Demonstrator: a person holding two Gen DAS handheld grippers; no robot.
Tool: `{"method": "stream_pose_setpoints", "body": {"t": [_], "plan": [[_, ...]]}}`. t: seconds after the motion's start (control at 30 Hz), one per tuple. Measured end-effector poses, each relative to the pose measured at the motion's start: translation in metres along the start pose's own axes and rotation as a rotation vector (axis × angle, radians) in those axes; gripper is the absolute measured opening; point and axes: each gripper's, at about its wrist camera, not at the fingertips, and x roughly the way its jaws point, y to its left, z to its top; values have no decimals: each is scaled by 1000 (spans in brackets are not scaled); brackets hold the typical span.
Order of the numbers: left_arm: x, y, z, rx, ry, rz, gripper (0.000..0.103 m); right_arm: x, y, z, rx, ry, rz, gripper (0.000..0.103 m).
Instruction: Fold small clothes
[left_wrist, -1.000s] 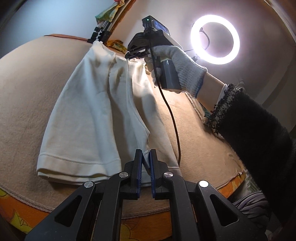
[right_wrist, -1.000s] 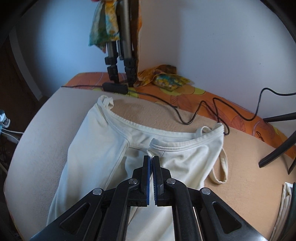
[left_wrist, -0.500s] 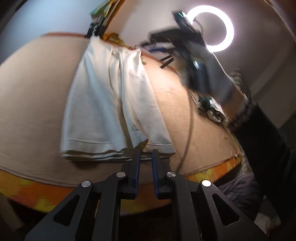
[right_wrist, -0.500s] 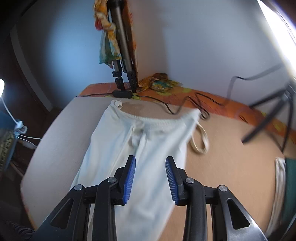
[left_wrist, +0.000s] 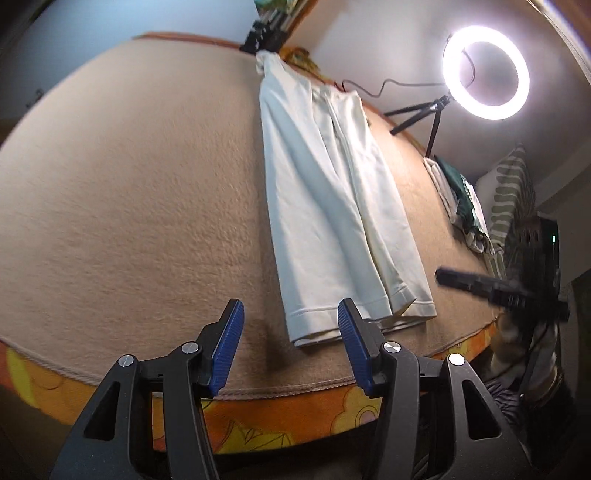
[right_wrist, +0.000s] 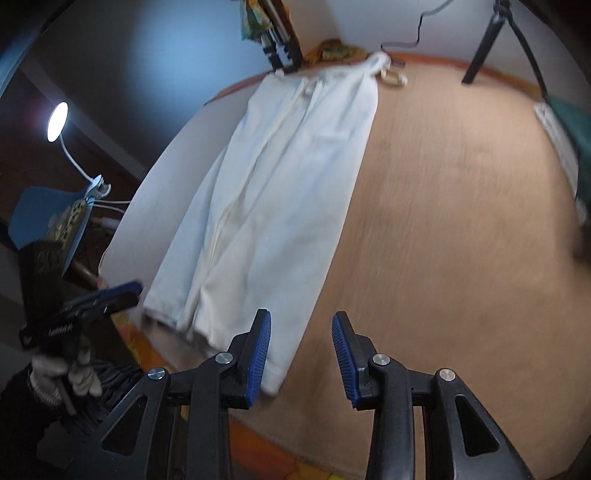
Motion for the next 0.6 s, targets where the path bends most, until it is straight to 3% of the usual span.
{"method": "stream_pose_setpoints", "body": {"t": [0.13,0.23,0.27,0.33,0.4,0.47,0.6], "plan": [[5,-4,0,5,8,-27,45,9,-5,-16,24,22,31,37],[11,-3,2,-11,23,-44,15,8,-5,-17,27,3,43,34],[14,-1,1,-20,25,-49,11,8,-5,-17,26,3,53,33],[14,-3,1,-5,13,-41,8,12,1,-20,-1,12,54,26],[11,-8,1,27,-5,-33,5,14,9,-23,-45,15,35,10],[7,-14,1,60,-30,-27,4,15,13,-25,-52,15,29,3],[-4,-16,2,67,-64,-44,4,2,11,-24,-35,-18,59,2]]}}
